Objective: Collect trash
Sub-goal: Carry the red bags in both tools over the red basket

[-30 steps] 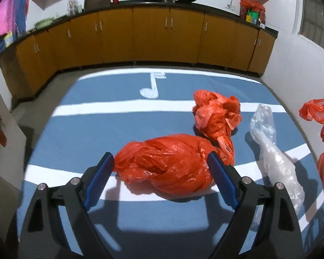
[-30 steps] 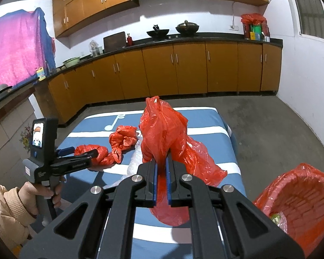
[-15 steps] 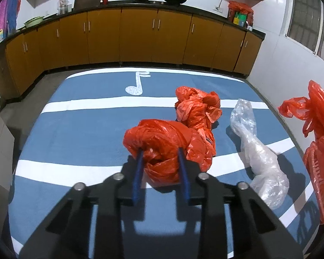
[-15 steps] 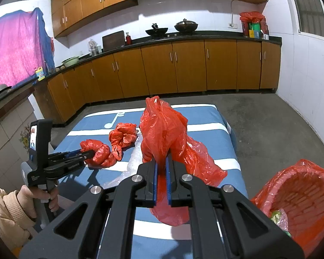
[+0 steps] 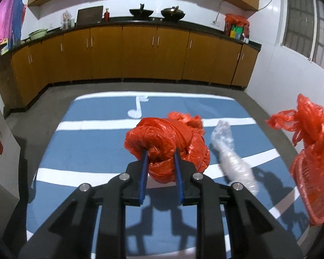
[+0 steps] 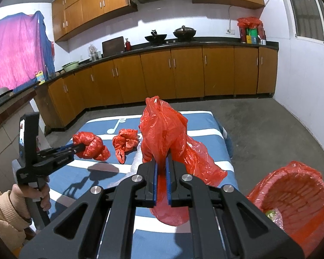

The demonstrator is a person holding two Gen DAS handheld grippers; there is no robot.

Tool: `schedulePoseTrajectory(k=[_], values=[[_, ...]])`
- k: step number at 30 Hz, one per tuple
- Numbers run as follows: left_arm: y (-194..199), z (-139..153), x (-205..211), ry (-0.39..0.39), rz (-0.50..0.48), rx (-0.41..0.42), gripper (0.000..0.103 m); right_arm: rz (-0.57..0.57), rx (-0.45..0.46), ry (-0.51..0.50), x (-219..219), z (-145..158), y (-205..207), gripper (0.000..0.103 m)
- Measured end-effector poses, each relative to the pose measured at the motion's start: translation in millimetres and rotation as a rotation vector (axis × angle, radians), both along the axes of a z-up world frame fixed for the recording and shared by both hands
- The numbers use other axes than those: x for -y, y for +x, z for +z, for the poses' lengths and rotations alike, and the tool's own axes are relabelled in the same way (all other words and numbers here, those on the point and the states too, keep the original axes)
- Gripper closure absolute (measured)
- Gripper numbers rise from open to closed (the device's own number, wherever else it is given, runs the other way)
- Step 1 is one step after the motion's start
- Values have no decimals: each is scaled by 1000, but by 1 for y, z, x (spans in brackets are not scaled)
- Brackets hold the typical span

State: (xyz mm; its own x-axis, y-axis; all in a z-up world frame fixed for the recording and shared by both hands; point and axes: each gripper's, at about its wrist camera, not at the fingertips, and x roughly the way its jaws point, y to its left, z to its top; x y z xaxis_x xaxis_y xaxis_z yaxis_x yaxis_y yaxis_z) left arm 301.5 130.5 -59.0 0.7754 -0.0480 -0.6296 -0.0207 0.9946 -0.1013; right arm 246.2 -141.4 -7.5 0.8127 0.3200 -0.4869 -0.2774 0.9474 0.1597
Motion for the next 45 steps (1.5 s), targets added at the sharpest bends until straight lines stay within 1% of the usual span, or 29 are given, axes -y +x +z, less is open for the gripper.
schedulePoseTrajectory(k=[4, 9, 15, 20, 26, 31, 36, 41, 45], values=[[-11, 21, 14, 1, -28, 32, 80, -22, 16, 1, 9, 7, -11, 96], [-25, 45, 41, 0, -81, 63, 80, -60, 29, 7, 28, 13, -22, 96], [-37, 65, 78, -12, -157, 85, 80, -126, 31, 13, 55, 15, -35, 96], [-48, 77, 116, -9, -232, 101, 80, -207, 20, 18, 84, 13, -48, 96], [-55, 82, 160, 21, -296, 115, 80, -299, 1, 11, 113, 8, -59, 96], [-57, 80, 194, 26, -347, 107, 80, -382, -29, 8, 137, 1, -66, 96], [-59, 74, 225, 8, -413, 86, 80, -456, -58, 20, 161, -5, -74, 96], [-59, 67, 251, -39, -481, 51, 80, -506, -72, 46, 176, -8, -81, 96], [-63, 61, 272, -57, -531, 34, 80, -540, -77, 67, 191, -11, -90, 96]])
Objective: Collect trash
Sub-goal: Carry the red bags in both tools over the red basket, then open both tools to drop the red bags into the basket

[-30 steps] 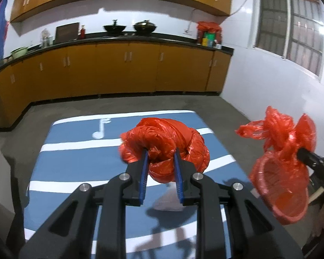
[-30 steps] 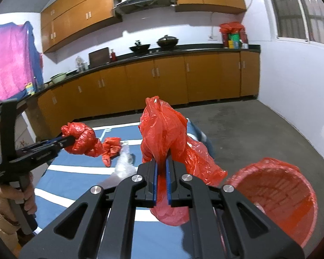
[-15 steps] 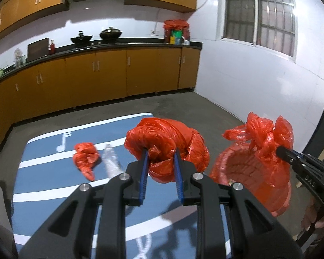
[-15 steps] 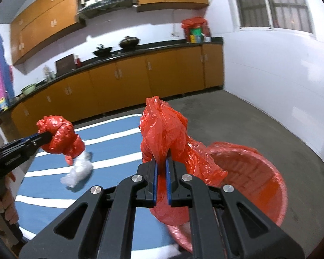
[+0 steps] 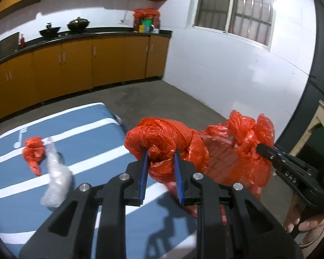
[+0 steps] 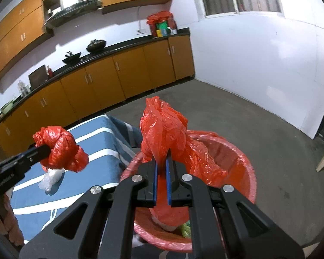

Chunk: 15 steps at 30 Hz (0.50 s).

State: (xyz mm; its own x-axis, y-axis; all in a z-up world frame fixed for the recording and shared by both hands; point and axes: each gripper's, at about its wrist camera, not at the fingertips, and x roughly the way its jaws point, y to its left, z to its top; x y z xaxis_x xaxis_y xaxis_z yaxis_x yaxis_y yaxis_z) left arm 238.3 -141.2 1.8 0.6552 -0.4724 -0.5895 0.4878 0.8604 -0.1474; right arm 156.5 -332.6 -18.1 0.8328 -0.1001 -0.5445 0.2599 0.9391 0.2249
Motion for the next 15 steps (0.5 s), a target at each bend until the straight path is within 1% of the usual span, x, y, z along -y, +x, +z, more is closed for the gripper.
schedulePoseTrajectory(k=[8, 15], values=[[-3, -11, 37, -14, -88, -30, 80, -40, 7, 29, 18, 0, -3, 96], [0, -25, 62, -1, -130, -55, 79, -63, 16, 44, 29, -1, -2, 96]])
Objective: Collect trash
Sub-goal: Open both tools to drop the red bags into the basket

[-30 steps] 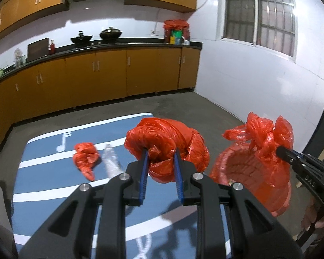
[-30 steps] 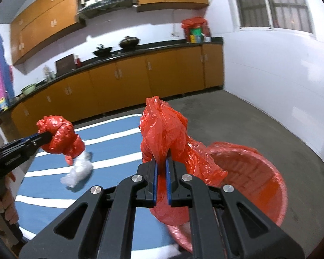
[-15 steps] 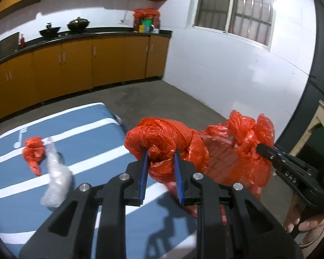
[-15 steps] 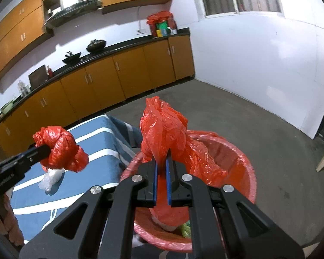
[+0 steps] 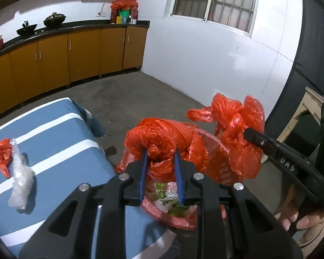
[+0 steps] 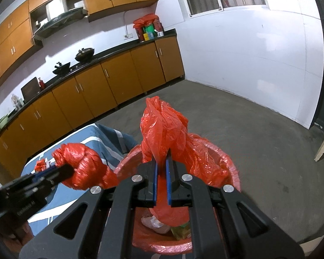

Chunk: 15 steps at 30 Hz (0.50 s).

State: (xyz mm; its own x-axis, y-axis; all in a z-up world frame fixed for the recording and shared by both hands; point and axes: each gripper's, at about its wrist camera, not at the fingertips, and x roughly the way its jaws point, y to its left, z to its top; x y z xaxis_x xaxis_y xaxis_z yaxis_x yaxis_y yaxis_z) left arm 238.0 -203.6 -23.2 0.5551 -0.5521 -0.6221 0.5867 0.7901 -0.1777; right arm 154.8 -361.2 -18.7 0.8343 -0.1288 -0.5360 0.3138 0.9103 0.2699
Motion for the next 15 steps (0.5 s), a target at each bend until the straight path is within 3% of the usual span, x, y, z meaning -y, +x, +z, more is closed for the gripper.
schedulePoseTrajectory(k=[5, 9, 13, 15], values=[[6, -10, 15, 4, -14, -23, 73, -8, 10, 19, 3, -2, 2, 94], [11, -21, 21, 16, -19, -45, 64, -14, 13, 29, 4, -5, 3, 70], [15, -30, 16, 32, -1, -56, 60, -28, 6, 34, 8, -9, 0, 69], [17, -31, 6, 36, 25, -48, 53, -37, -4, 24, 8, -11, -2, 69]])
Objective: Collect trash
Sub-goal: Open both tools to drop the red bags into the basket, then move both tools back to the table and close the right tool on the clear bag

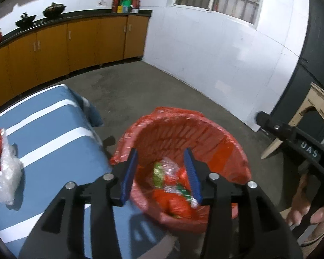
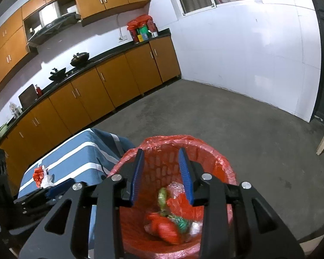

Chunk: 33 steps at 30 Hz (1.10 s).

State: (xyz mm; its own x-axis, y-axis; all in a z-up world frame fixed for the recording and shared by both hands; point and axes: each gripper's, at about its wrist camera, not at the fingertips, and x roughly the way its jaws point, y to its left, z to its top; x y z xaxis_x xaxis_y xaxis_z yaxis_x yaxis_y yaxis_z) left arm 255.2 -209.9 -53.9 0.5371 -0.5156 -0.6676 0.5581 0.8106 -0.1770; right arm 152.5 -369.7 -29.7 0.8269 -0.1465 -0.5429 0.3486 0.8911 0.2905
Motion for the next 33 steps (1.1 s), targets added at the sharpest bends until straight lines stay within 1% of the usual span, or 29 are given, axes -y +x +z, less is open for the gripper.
schedulePoseTrajectory(k=[1, 3, 6, 8, 10, 11, 15, 17, 18, 19, 23, 27, 30, 33], values=[[-1, 0, -6, 3, 19, 13, 50, -3, -4, -7, 0, 0, -1, 67], [-2, 2, -22, 12, 69, 52, 38, -6, -12, -27, -2, 0, -2, 64], [-5, 7, -49, 34, 141, 115, 29, 11, -23, -46, -8, -1, 2, 64], [-9, 9, -69, 53, 197, 154, 25, 29, -26, -63, -16, -1, 4, 61], [-14, 9, -88, 71, 244, 181, 22, 49, -22, -82, -27, 0, 7, 53], [-15, 9, -98, 81, 270, 193, 21, 64, -20, -90, -32, 1, 10, 52], [-20, 6, -152, 135, 418, 236, 18, 156, -22, -144, -72, 3, 29, 44], [-18, 5, -175, 156, 478, 238, 17, 195, -18, -166, -90, 3, 37, 36], [-17, 3, -193, 168, 524, 235, 17, 220, -15, -177, -103, 3, 43, 29], [-17, 2, -206, 172, 554, 232, 17, 236, -12, -181, -112, 3, 47, 25], [-18, -1, -261, 158, 675, 212, 16, 332, -22, -185, -154, 0, 69, 25], [-25, -2, -303, 143, 766, 202, 15, 407, -17, -219, -200, -6, 89, 23], [-30, -5, -332, 128, 822, 183, 15, 453, -30, -214, -225, -11, 105, 23], [-33, -9, -356, 124, 864, 163, 15, 503, -63, -180, -254, -19, 127, 24]])
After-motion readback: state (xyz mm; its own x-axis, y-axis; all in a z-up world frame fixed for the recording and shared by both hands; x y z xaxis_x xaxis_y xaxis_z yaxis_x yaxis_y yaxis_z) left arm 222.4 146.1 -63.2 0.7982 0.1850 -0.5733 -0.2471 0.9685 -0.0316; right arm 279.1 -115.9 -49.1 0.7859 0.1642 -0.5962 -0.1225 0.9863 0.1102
